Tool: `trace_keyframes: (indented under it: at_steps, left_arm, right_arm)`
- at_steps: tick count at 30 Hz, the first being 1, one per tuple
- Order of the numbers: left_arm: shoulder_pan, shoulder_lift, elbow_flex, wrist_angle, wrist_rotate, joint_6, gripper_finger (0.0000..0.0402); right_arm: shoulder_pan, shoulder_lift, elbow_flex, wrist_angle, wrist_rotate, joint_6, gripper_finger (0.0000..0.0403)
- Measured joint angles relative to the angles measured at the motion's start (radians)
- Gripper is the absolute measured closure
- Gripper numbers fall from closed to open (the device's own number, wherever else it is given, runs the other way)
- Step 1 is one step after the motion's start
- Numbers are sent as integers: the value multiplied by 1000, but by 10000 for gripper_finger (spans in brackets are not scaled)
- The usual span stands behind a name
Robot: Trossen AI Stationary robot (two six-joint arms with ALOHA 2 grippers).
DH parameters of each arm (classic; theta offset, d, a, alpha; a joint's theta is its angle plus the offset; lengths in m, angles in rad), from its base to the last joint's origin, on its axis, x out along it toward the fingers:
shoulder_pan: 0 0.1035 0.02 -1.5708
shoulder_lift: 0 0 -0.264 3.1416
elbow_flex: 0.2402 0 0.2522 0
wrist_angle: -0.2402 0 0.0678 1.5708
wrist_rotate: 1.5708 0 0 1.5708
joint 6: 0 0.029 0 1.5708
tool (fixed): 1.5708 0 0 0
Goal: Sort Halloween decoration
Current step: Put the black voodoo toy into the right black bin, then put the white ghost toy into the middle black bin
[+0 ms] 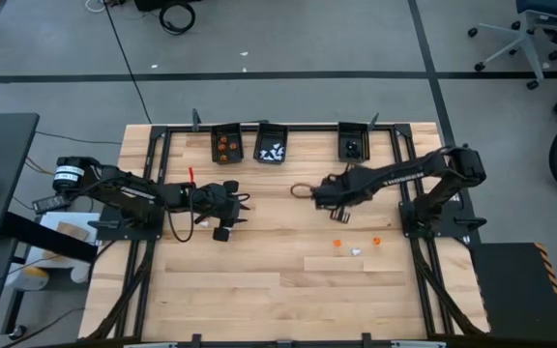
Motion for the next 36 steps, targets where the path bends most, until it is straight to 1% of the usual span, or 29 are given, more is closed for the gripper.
trace_keyframes:
  at_steps: [4, 7, 10, 14, 16, 20, 23, 28, 31, 34, 36]
  left_arm:
    - [0, 0, 0, -2, 0, 0, 258]
    - [0, 0, 0, -2, 0, 0, 258]
    - [0, 0, 0, -2, 0, 0, 258]
    - [0, 0, 0, -2, 0, 0, 258]
    - [0, 0, 0, -2, 0, 0, 258]
    - [0, 0, 0, -2, 0, 0, 258]
    - [0, 0, 0, -2, 0, 0, 258]
    - [0, 0, 0, -2, 0, 1, 258]
    - [0, 0, 0, -2, 0, 5, 258]
    - [0, 0, 0, -2, 0, 5, 258]
    - [0, 0, 0, -3, 0, 4, 258]
  right_arm:
    - [-96, -3, -2, -16, 132, -50, 356]
    - [-175, -3, -2, 3, 218, -100, 356]
    - [-265, -3, -2, 44, 249, -167, 356]
    - [-392, -3, -2, 125, 248, -258, 356]
    - [-450, -3, -3, 167, 212, -304, 354]
    - [-554, -3, -5, 235, 18, -344, 344]
    - [-616, -3, -21, 250, -71, -354, 329]
    - [-669, -3, -37, 257, -155, -361, 279]
    - [-672, -7, -37, 278, -164, -350, 252]
    - [-668, -31, -37, 288, -170, -325, 237]
    - [-660, -53, -37, 268, -169, -287, 235]
